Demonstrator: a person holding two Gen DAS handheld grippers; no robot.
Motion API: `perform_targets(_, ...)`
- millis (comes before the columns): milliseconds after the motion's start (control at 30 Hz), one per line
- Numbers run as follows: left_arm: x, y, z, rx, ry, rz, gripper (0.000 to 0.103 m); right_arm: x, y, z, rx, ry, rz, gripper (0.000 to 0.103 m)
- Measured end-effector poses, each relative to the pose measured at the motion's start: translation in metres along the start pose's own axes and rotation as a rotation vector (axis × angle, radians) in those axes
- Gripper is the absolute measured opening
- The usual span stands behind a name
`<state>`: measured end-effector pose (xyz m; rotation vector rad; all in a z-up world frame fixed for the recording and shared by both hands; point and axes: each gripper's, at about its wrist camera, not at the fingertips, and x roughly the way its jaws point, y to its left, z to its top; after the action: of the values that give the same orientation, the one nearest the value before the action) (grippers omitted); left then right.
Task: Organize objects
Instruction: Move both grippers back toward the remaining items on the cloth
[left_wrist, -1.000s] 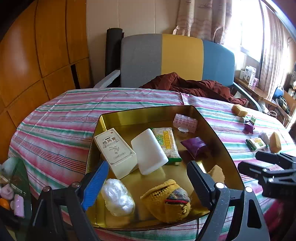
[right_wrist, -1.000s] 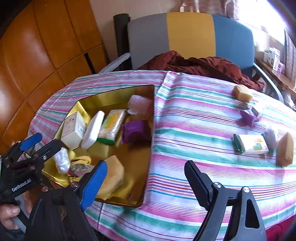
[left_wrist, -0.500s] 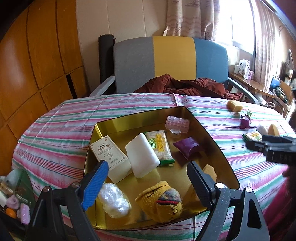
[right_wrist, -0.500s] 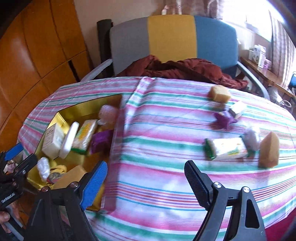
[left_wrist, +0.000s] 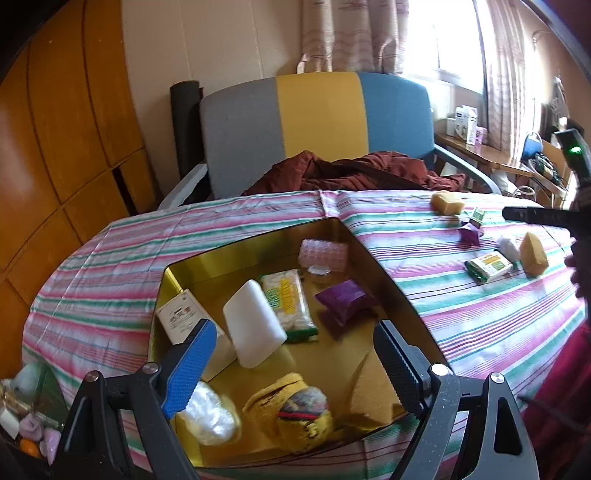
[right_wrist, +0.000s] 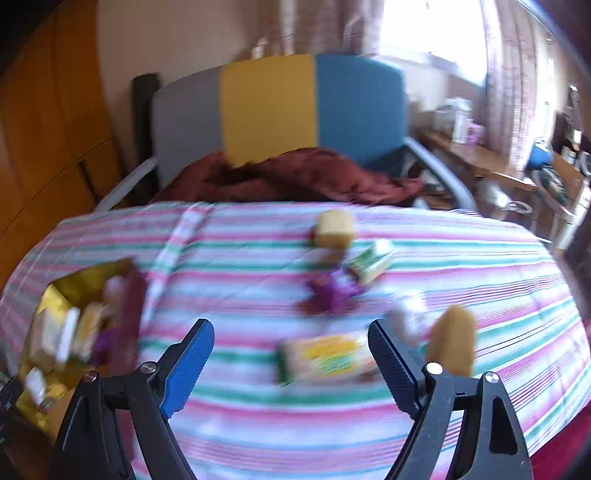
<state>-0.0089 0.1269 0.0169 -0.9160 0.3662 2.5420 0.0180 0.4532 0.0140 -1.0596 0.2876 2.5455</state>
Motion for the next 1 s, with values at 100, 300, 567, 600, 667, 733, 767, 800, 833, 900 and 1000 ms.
perform_targets(100, 0.001, -0.008, 0.007, 0.022, -0.008, -0.017, 0.088, 0.008, -0.034, 0.008, 0.062, -0.031, -0.087, 0.087)
perform_targets(300, 0.011, -0.03, 0.031, 0.044, -0.009, -0.077, 0.088, 0.014, -0.108, 0.002, 0.357, -0.057, -0.168, 0.087)
perform_targets(567, 0.035, -0.081, 0.075, 0.075, 0.011, -0.21, 0.088, 0.015, -0.145, -0.011, 0.536, -0.024, -0.128, 0.087)
perform_targets(600, 0.039, -0.089, 0.081, 0.087, 0.014, -0.218, 0.088, 0.014, -0.146, -0.013, 0.547, -0.022, -0.123, 0.087)
perform_targets(667, 0.048, -0.106, 0.091, 0.102, 0.029, -0.253, 0.088, 0.014, -0.151, -0.015, 0.575, -0.019, -0.106, 0.087)
perform_targets(733, 0.061, -0.122, 0.1, 0.105, 0.06, -0.291, 0.088, 0.016, -0.152, -0.018, 0.599, -0.013, -0.093, 0.087)
perform_targets(767, 0.068, -0.128, 0.103, 0.106, 0.074, -0.302, 0.088, 0.016, -0.153, -0.019, 0.611, -0.011, -0.083, 0.087)
perform_targets(800, 0.074, -0.136, 0.107, 0.11, 0.086, -0.308, 0.088, 0.017, -0.155, -0.02, 0.623, -0.009, -0.071, 0.087)
perform_targets(833, 0.081, -0.146, 0.11, 0.12, 0.094, -0.311, 0.088, 0.017, -0.156, -0.02, 0.63, -0.007, -0.064, 0.087)
perform_targets(900, 0.092, -0.162, 0.114, 0.148, 0.101, -0.315, 0.088, 0.017, -0.157, -0.021, 0.641, -0.008, -0.049, 0.087)
perform_targets(1000, 0.111, -0.188, 0.12, 0.198, 0.119, -0.321, 0.088, 0.02, -0.155, -0.02, 0.638, 0.004, -0.024, 0.087)
